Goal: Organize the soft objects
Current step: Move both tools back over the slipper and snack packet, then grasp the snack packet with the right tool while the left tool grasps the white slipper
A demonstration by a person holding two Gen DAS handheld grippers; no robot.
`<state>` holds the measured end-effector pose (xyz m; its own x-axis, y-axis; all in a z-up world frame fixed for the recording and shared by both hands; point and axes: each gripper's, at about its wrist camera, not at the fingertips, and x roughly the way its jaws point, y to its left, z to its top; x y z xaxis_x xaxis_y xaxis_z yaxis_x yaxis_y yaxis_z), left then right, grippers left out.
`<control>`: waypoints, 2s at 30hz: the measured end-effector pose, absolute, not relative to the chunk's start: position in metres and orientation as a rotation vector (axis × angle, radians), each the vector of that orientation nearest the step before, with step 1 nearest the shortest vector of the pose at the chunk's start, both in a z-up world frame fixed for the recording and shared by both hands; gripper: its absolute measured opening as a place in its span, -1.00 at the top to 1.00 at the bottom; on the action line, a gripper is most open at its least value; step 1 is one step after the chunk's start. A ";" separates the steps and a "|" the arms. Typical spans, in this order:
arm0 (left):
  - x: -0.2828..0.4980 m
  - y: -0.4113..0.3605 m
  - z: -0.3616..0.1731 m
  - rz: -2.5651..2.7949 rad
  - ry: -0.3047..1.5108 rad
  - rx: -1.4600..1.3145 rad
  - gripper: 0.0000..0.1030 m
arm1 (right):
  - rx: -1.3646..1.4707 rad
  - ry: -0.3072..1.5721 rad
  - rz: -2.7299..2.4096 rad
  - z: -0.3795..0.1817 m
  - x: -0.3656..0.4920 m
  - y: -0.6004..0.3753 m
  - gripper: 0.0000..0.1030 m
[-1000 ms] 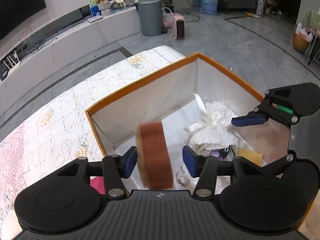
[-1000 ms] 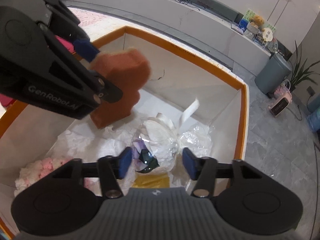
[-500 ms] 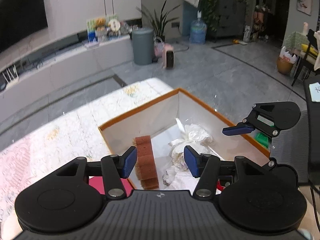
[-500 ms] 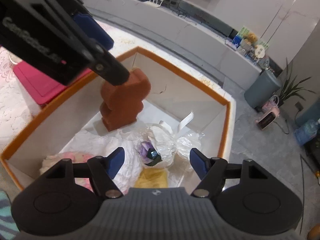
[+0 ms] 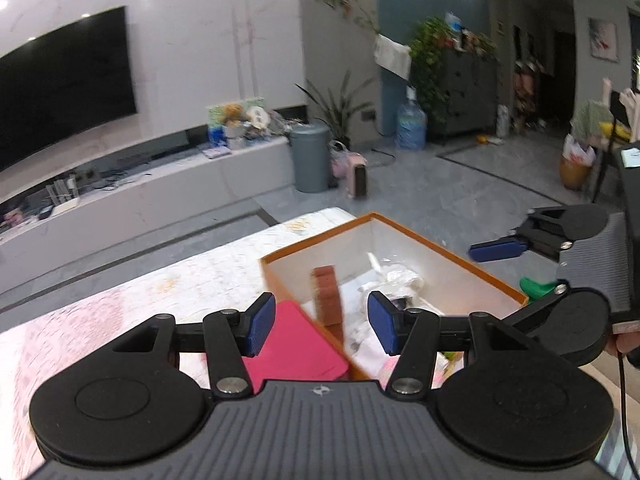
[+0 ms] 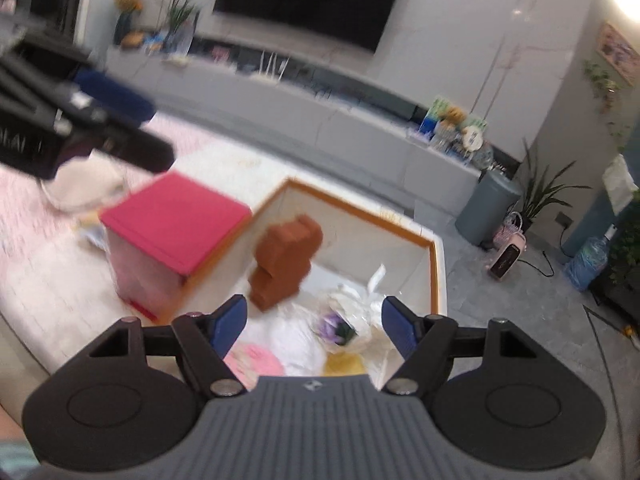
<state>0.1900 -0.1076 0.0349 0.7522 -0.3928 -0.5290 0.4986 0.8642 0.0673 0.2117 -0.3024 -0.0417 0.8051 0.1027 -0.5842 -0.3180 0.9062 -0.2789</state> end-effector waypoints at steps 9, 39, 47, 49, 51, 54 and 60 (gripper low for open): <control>0.143 -0.044 0.019 -0.268 0.458 0.084 -0.23 | -0.180 0.445 0.187 -0.041 0.158 -0.259 -0.43; 0.134 0.118 -0.053 0.050 0.616 -0.118 -0.22 | -0.096 0.467 0.340 -0.142 0.169 -0.068 -0.46; 0.174 0.126 -0.066 0.079 0.658 -0.107 -0.23 | -0.157 0.469 0.284 -0.164 0.213 -0.030 -0.64; 0.184 0.127 -0.069 0.079 0.668 -0.091 -0.23 | -0.166 0.477 0.253 -0.171 0.226 -0.022 -0.64; 0.192 0.128 -0.074 0.075 0.680 -0.073 -0.23 | -0.177 0.491 0.224 -0.178 0.237 -0.015 -0.64; 0.203 0.128 -0.080 0.067 0.701 -0.047 -0.22 | -0.196 0.507 0.175 -0.189 0.252 -0.004 -0.62; 0.227 0.129 -0.093 0.072 0.735 -0.024 -0.24 | -0.167 0.513 0.069 -0.205 0.277 0.002 -0.62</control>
<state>0.2269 0.1295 -0.0928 0.7395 0.0570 -0.6707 -0.0739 0.9973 0.0032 0.2769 0.0021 -0.2051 0.8694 0.0238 -0.4935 -0.1075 0.9840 -0.1419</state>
